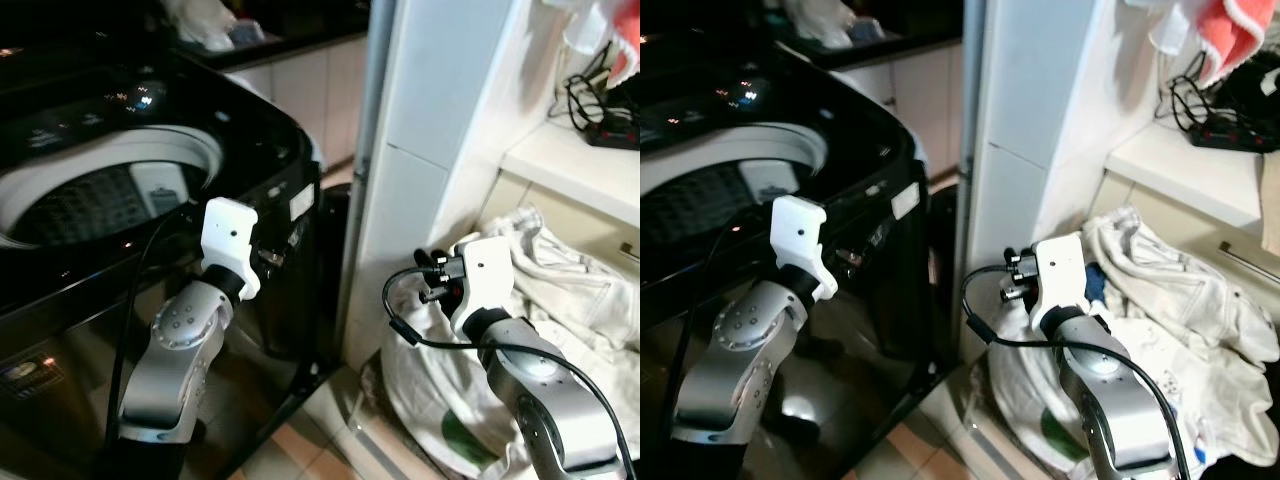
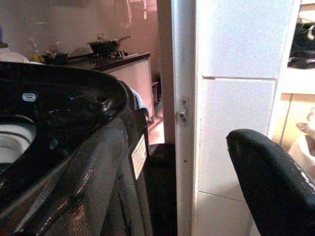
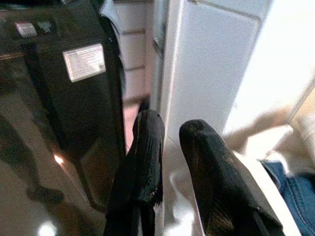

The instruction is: Clothes washing

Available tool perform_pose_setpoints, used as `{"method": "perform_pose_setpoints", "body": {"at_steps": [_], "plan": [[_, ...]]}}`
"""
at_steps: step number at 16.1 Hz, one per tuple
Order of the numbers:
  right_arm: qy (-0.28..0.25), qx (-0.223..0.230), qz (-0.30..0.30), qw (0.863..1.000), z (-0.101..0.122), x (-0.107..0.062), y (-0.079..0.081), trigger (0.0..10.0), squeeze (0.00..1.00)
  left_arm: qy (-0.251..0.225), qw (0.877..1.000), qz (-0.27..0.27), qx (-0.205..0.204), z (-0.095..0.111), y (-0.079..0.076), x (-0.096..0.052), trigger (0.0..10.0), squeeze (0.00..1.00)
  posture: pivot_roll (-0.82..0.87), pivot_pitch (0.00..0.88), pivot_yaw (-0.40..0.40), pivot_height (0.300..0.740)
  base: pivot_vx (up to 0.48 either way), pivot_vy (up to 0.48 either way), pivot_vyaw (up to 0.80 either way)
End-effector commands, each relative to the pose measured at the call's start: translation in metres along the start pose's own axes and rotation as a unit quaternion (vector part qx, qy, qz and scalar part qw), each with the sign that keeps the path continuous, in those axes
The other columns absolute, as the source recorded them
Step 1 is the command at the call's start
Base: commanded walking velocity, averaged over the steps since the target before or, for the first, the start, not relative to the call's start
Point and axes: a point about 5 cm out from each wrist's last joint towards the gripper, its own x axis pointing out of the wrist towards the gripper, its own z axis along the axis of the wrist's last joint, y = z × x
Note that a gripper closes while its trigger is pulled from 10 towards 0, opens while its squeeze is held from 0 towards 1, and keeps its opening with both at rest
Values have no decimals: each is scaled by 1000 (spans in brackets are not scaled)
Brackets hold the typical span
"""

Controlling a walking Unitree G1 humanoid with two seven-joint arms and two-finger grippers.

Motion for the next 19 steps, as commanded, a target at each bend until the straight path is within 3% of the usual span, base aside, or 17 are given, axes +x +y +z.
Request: {"method": "perform_pose_setpoints", "body": {"at_steps": [1, 2, 4, 6, 8, 10, 13, 16, 17, 19], "plan": [[36, -6, -58, 998, -5, -1, -18, 10000, 0, 2, 999, -31, -8, 1, -5, -2, 10000, 0, -59, 0, 0, 740, 0, 0, 0], [51, 5, -94, 994, -9, -4, -33, 10000, 1000, 1, 998, -59, -14, 1, -9, -4, 10000, 0, -59, 0, 0, 740, 0, 0, 0], [55, -1, -113, 992, -12, -6, -47, 10000, 1000, -2, 997, -71, -9, 2, -10, -4, 10000, 0, -62, 0, -2, 740, 0, 0, 0], [84, 23, -136, 987, -20, -7, -63, 10000, 1000, 1, 995, -99, -7, 3, -13, -4, 10000, 0, -63, 0, -4, 740, 0, 0, 0], [131, 24, -110, 985, -29, -5, -71, 10000, 1000, 6, 992, -128, -10, 3, -16, -6, 10000, 0, -63, 0, -4, 740, 0, 0, 0], [121, 29, -122, 985, -25, -2, -84, 10000, 1000, 34, 994, -104, -27, -2, -13, -3, 10000, 0, -59, 0, -4, 740, 0, 0, 0], [124, 27, -112, 985, -26, -1, -84, 10000, 1000, 26, 998, -39, -29, -6, -4, -1, 10000, 0, -59, 0, -4, 740, 0, 0, 0], [121, 5, -86, 989, -23, 1, -75, 10000, 1000, 24, 998, -24, -43, -5, -5, 0, 10000, 0, -61, 0, -10, 740, 0, 0, 0], [109, -2, -70, 992, -20, 3, -69, 10000, 0, 22, 999, -19, -41, -4, -4, 0, 10000, 0, -61, 0, -10, 740, 0, 0, 0], [72, 3, -45, 996, -10, 4, -54, 10000, 0, 16, 999, 0, -37, -4, -1, 1, 10000, 0, -65, 0, -11, 740, 0, 0, 0]]}}
